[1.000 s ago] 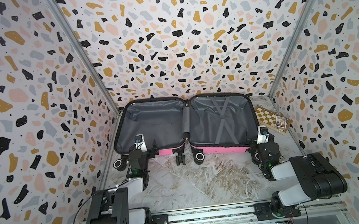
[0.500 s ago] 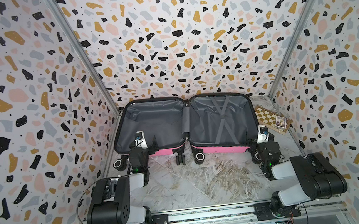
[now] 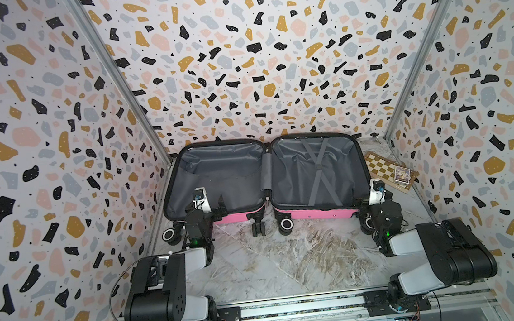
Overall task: Open the suitcase zippers
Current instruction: Reset both arms
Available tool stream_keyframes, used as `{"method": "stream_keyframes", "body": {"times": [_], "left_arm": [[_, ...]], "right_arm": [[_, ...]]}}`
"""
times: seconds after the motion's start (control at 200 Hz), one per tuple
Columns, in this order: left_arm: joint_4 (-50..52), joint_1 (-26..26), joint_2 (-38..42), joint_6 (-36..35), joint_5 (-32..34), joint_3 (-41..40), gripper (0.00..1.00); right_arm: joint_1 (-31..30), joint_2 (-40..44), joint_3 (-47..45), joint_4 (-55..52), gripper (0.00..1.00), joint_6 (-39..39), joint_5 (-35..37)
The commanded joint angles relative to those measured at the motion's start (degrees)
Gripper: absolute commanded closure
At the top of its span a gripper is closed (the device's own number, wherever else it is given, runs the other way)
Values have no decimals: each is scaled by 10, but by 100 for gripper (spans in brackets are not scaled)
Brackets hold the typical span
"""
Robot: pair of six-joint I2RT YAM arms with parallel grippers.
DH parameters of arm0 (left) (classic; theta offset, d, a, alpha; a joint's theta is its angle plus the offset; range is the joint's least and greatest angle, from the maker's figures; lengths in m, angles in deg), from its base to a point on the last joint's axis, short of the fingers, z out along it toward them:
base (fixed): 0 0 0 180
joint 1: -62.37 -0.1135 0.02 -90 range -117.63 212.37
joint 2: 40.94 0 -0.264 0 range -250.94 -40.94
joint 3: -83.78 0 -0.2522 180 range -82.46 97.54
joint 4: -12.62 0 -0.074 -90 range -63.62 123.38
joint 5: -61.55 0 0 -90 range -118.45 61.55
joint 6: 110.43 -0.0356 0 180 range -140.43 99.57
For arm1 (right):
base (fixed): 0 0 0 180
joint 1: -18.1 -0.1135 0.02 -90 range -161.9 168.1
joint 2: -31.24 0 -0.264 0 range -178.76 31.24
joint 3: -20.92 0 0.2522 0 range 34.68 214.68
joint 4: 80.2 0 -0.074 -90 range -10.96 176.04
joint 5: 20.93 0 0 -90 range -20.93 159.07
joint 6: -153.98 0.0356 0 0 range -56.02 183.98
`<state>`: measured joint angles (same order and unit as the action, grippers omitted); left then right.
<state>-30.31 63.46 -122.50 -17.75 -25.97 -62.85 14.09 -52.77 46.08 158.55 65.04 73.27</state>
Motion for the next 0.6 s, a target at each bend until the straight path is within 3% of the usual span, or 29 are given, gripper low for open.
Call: {"method": "stream_keyframes", "body": {"times": [0.0, 0.596], "left_arm": [[59, -1, -16, -8, 35, -12, 1], [59, 0, -11, -12, 32, -16, 1]], "right_arm": [[2, -9, 11, -37, 0, -3, -7], [-10, -7, 9, -33, 0, -12, 9]]}}
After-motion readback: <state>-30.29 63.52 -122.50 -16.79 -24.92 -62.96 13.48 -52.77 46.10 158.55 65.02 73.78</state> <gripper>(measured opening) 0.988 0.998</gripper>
